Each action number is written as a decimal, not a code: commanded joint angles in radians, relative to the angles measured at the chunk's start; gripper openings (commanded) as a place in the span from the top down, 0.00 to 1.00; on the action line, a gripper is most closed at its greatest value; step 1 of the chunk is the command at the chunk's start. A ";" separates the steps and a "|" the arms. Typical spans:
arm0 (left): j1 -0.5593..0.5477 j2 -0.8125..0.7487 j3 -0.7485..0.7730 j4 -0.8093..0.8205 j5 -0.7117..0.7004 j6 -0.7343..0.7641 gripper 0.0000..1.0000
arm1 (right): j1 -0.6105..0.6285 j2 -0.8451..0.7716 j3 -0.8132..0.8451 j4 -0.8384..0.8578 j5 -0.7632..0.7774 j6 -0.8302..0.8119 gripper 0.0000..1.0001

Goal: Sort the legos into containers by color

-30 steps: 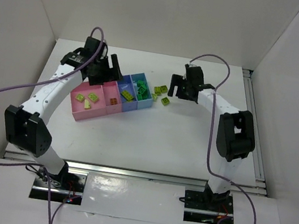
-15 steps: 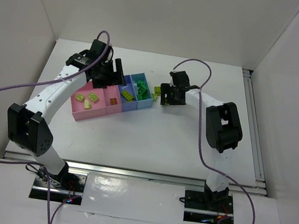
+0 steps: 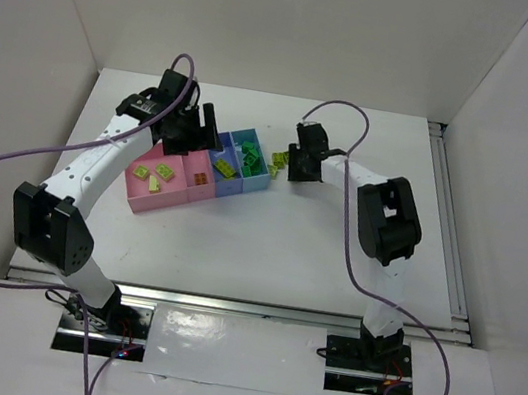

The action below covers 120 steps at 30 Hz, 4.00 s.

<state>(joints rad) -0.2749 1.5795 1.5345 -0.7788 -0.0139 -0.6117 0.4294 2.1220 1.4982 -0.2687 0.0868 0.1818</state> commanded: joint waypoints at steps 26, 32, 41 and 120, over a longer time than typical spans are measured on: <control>0.215 -0.156 -0.108 0.035 -0.070 -0.042 0.13 | 0.315 0.100 0.450 -0.022 -0.041 0.091 0.34; 0.226 -0.165 -0.117 0.044 -0.040 -0.033 0.11 | 0.281 -0.022 0.300 0.080 0.103 0.111 0.23; 0.244 -0.165 -0.135 0.062 -0.020 -0.023 0.11 | 0.091 -0.096 0.134 -0.015 0.177 0.243 0.36; -0.065 0.049 0.050 0.064 -0.011 0.014 0.13 | -0.178 -0.254 -0.191 0.065 0.033 0.271 0.10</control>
<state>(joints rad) -0.2817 1.5974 1.5185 -0.7120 -0.0032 -0.6170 0.2569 1.8309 1.2297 -0.2317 0.1246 0.4393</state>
